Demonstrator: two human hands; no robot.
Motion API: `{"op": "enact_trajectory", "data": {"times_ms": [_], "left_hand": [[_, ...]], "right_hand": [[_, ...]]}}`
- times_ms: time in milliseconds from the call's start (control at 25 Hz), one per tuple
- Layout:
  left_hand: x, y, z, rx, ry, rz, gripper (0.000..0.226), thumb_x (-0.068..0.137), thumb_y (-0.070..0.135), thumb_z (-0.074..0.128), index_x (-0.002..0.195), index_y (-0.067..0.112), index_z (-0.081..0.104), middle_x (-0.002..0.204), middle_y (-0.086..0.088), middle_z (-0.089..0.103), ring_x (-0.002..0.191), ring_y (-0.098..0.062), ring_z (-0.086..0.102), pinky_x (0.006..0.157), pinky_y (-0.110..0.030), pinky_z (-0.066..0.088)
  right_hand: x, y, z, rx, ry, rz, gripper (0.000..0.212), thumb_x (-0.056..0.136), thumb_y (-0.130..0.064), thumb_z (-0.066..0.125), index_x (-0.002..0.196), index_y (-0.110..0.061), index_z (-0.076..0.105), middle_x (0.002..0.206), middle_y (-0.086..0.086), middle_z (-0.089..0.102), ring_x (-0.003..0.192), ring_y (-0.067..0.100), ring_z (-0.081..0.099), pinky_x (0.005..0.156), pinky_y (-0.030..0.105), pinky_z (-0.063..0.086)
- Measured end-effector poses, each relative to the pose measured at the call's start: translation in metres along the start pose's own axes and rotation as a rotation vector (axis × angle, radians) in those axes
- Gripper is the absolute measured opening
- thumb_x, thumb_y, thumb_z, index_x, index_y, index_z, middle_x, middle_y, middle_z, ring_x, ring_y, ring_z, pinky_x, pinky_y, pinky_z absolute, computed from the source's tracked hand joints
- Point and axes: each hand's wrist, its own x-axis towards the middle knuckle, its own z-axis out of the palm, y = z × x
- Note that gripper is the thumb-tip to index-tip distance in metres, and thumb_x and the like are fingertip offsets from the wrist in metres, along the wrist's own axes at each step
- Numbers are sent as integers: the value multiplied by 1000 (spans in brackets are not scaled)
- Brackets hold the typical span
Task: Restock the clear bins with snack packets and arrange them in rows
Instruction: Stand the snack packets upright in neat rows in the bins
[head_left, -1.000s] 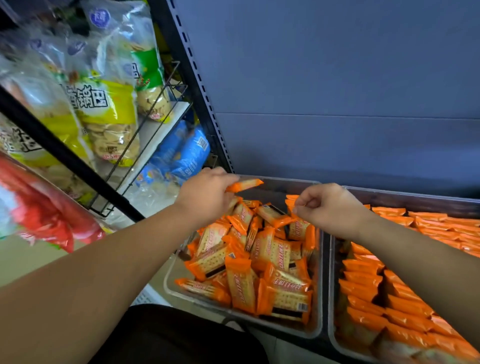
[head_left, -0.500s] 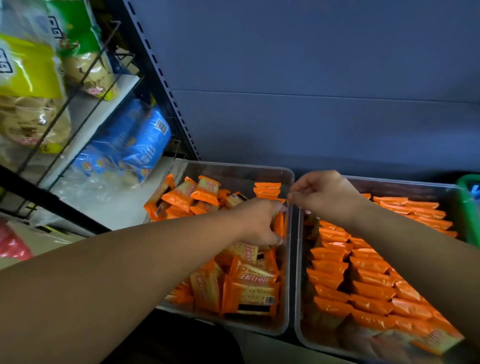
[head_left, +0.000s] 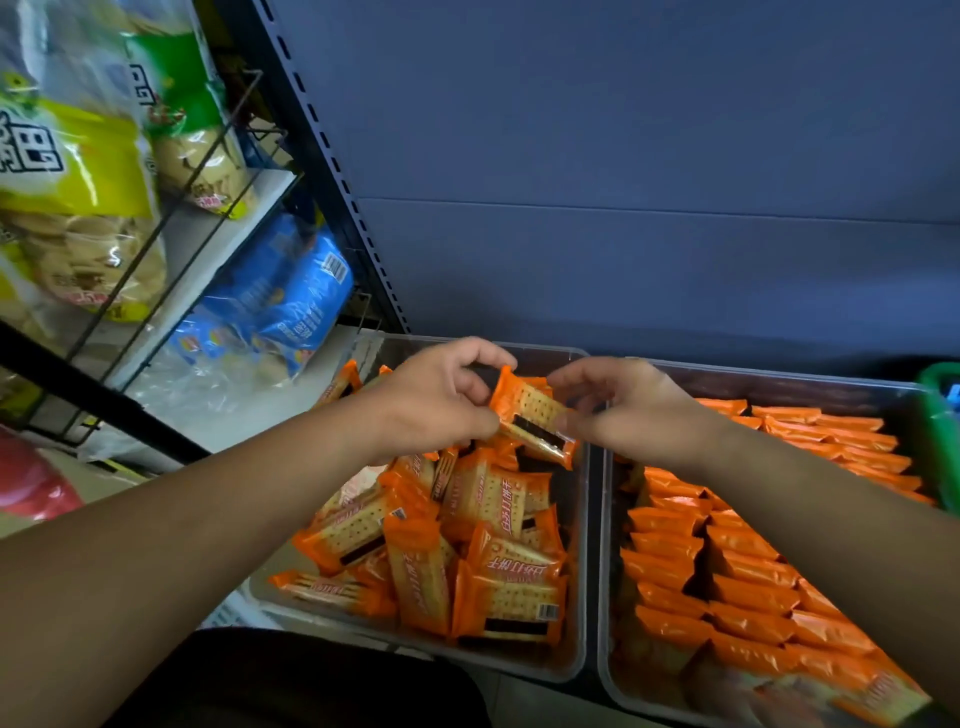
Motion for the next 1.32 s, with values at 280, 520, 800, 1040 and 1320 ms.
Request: {"op": "enact_trajectory", "data": {"times_ms": [280,520,800,1040,1320], "left_hand": [[14,-2,-4,-179,114,74,61,83,-11,73,131,23,56,103,-6,78,95,-24,76,86,-40,62],[38,-31,26,858,0,51,76,85,61,74,149,29,50,140,2,62,126,-21,60,95,-36,54],[50,-25,45,1208,-37,6,64,87,68,64,131,22,56,123,-2,63,116,-27,62,86,-39,51],[37,-17,26,1111,84,89,20,100,35,51,111,21,60,95,-3,65,89,-27,65,69,-35,49],[-13,20,-16,138,489,61,25,92,33,49,97,20,70,78,-7,74,72,-30,73,69,-48,61]], "right_hand": [[3,-2,-9,333,139,61,29,93,-13,77,118,-24,68,100,-1,79,88,18,76,66,29,56],[3,1,-17,317,259,30,24,98,-13,67,115,-30,65,84,15,70,65,22,71,66,39,62],[1,-3,-20,494,-26,57,48,84,-3,82,126,-22,65,94,5,73,85,20,73,78,36,58],[-2,-2,-25,422,66,61,13,100,-26,69,109,-16,71,61,0,54,56,17,53,63,34,52],[-27,-28,-29,609,173,89,30,96,-33,72,116,-10,74,110,13,78,95,28,76,76,37,58]]}}
